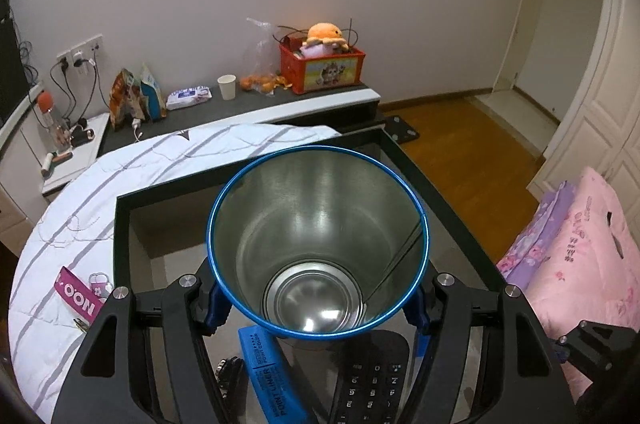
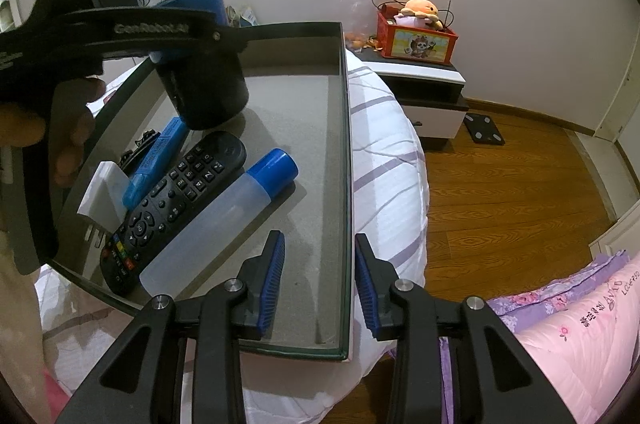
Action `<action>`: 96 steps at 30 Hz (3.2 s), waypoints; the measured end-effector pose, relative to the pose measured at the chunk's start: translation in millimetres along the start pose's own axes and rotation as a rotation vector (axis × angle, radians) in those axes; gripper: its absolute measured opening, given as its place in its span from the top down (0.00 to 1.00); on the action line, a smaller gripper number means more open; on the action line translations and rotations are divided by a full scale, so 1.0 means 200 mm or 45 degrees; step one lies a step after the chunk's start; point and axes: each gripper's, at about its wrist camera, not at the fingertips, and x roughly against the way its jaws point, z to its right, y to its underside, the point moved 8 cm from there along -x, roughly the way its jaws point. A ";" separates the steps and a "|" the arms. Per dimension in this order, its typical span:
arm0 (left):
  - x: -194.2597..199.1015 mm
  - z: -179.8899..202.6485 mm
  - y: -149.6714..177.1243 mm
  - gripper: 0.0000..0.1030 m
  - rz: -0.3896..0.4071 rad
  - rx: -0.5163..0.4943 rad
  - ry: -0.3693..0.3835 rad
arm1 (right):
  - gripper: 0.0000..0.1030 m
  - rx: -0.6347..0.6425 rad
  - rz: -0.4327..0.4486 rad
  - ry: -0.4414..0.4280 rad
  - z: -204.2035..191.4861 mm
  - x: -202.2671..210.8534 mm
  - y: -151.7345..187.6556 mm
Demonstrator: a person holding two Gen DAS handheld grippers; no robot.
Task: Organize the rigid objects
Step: 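Carry the cup with the left tool over the box and lower it, then release the cup in the box and withdraw the left tool, then move the left tool to the pink NOO keychain and grasp its key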
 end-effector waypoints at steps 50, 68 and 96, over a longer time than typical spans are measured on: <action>0.86 -0.73 0.69 0.01 0.110 0.299 -0.359 | 0.65 0.007 -0.059 0.034 0.00 -0.01 0.01; 0.45 -0.87 0.56 0.01 -0.071 0.350 -0.240 | 0.64 0.018 -0.047 0.027 -0.01 0.00 0.01; 0.01 -1.00 0.50 0.34 -0.216 0.501 -0.234 | 0.64 0.041 -0.041 0.030 -0.01 0.01 0.01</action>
